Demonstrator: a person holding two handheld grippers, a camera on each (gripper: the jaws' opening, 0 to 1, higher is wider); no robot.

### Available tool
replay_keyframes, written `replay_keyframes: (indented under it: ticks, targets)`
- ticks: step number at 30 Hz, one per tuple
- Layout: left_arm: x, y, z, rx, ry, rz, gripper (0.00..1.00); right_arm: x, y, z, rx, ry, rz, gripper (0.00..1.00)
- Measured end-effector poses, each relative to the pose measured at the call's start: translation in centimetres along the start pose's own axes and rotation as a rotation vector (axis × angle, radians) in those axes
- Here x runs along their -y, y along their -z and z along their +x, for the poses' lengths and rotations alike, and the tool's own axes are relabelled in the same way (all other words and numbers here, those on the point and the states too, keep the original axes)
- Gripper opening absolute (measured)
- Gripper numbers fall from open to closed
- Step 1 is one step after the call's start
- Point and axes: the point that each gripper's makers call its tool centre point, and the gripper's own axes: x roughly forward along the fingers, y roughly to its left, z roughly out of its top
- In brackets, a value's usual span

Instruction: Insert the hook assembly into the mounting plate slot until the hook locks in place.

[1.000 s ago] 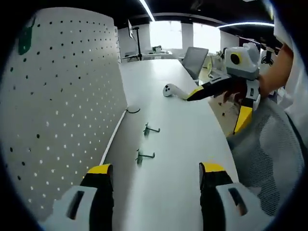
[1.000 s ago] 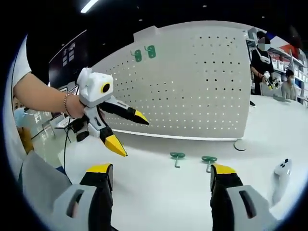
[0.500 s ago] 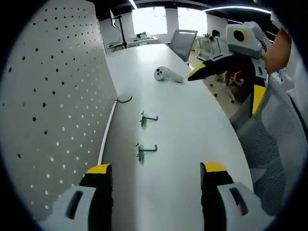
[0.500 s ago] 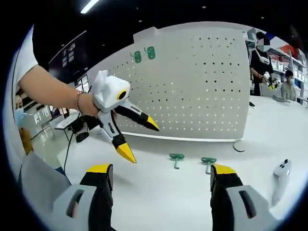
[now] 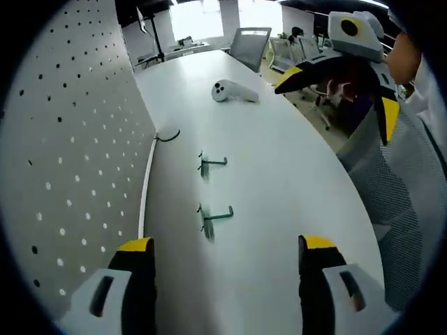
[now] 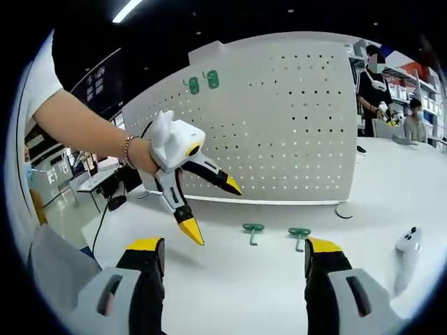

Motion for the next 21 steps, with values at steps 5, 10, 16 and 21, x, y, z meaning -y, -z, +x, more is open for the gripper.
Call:
replay_keyframes:
  ticks: [5,10,16,21]
  targets:
    - [0.1,0.2,1.3,-0.026,0.023,0.021,0.86,0.0,0.1,0.1,-0.005,0.000,-0.002,0.80]
    - [0.2,0.4,2.7,-0.051,0.044,0.012,0.86,0.0,0.1,0.1,-0.006,0.000,0.001,0.80]
    - [0.3,0.6,3.9,-0.087,0.068,0.016,0.85,0.1,0.1,0.1,-0.008,0.002,0.002,0.80]
    - [0.1,0.5,4.4,-0.118,0.100,0.023,0.85,0.1,0.1,0.0,-0.006,0.004,0.005,0.80]
